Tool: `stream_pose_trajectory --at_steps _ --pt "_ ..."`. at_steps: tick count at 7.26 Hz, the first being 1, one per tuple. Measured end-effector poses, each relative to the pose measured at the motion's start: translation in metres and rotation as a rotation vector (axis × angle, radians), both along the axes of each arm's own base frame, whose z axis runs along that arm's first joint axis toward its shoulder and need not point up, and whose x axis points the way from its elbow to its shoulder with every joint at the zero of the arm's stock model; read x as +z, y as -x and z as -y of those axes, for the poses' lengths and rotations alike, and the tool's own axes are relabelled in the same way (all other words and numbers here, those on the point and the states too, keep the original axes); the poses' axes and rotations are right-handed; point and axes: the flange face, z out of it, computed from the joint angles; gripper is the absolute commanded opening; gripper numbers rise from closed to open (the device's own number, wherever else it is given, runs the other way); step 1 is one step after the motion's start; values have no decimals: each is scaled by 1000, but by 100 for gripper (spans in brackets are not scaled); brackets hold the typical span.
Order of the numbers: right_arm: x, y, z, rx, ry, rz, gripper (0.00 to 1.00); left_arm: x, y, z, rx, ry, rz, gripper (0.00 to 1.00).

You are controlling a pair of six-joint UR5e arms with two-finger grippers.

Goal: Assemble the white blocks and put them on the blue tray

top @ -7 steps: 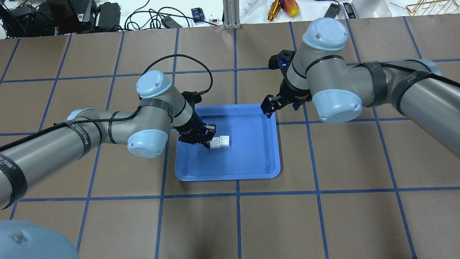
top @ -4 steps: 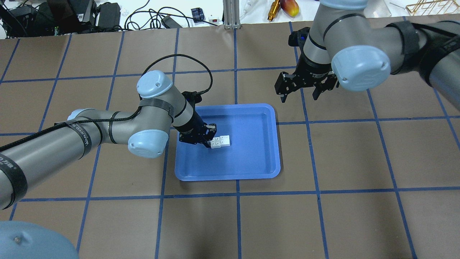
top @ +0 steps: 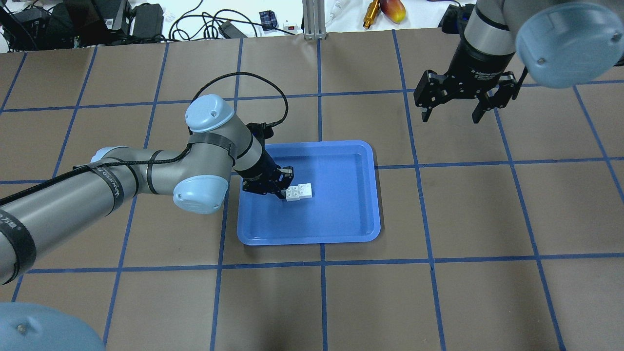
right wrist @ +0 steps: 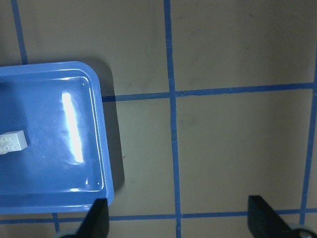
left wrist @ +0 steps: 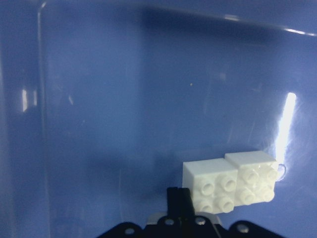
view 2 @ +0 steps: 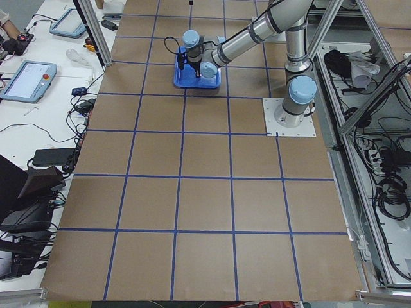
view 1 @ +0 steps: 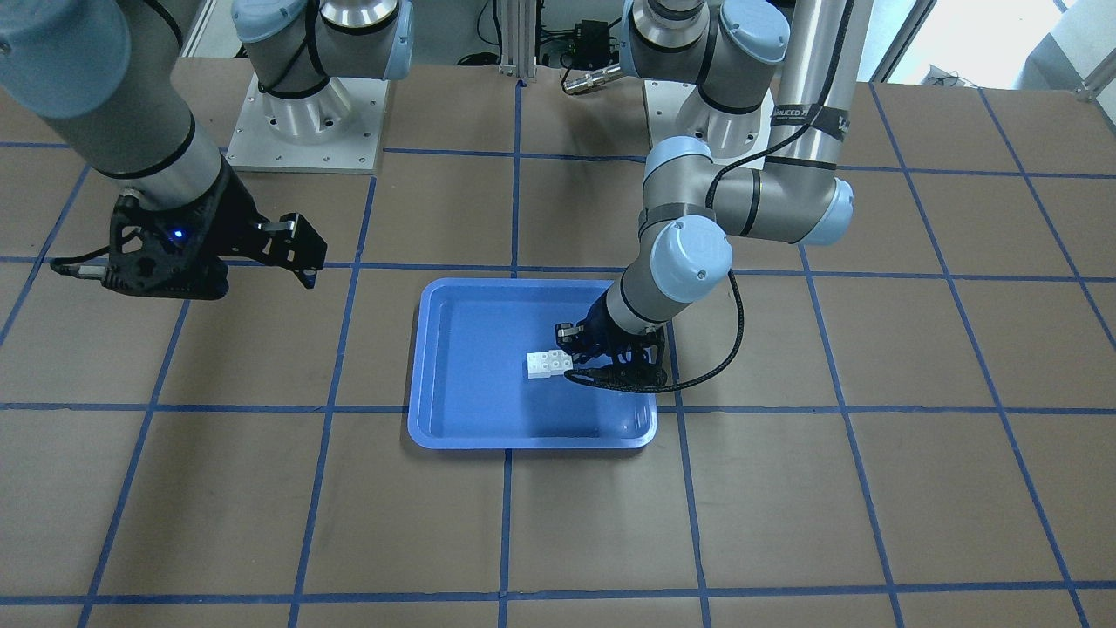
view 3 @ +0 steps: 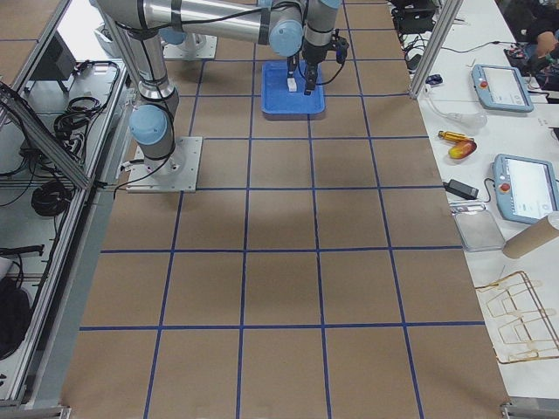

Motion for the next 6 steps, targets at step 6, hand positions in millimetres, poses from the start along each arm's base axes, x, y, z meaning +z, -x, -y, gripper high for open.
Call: stream_pose_trajectory --at_steps 6 --pt "52 2 -46 -159 44 -17 100 216 -85 61 -130 67 227 100"
